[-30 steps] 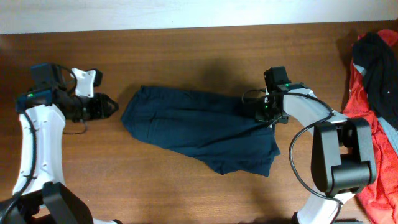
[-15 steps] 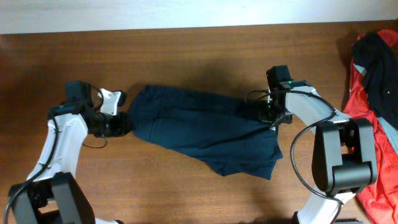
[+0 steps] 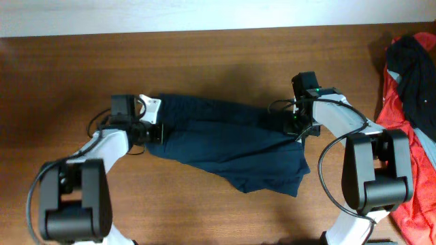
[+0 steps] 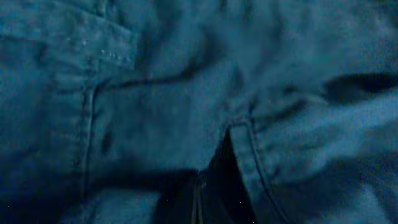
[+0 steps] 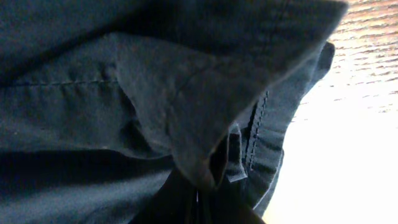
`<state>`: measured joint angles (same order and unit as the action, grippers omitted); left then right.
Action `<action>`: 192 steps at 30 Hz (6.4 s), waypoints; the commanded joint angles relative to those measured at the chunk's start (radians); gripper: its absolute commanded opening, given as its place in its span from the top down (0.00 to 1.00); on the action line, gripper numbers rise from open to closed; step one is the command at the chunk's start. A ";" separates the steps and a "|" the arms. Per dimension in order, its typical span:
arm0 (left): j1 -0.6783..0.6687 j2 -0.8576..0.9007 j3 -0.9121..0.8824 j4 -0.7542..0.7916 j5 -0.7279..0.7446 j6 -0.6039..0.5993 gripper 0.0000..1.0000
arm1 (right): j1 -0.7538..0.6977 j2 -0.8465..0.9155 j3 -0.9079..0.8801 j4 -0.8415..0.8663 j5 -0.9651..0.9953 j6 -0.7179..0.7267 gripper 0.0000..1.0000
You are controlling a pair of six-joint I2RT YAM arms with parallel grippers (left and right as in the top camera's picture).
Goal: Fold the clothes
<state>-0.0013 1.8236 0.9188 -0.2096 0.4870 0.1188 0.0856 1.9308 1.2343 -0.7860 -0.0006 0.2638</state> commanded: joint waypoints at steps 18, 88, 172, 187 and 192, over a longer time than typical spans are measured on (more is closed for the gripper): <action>0.227 -0.107 0.066 -0.229 -0.179 -0.193 1.00 | -0.010 -0.152 0.106 -0.124 -0.087 -0.024 0.91; 0.057 -0.101 0.169 -0.117 -0.201 -0.102 0.79 | 0.190 -0.072 0.032 0.240 -0.246 -0.038 0.96; 0.048 -0.155 0.343 -0.332 -0.050 -0.061 0.78 | 0.005 0.005 0.376 -0.268 0.149 0.046 0.90; -0.200 -0.055 0.290 -0.472 -0.179 0.171 1.00 | 0.203 -0.020 0.236 -0.401 -0.451 -0.338 0.96; -0.196 0.068 0.282 -0.253 -0.208 0.158 1.00 | 0.256 -0.019 0.072 -0.258 -0.378 -0.254 0.96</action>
<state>-0.2058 1.8263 1.2083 -0.5224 0.3267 0.2600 0.3279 1.8992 1.3808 -1.0962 -0.4210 -0.0376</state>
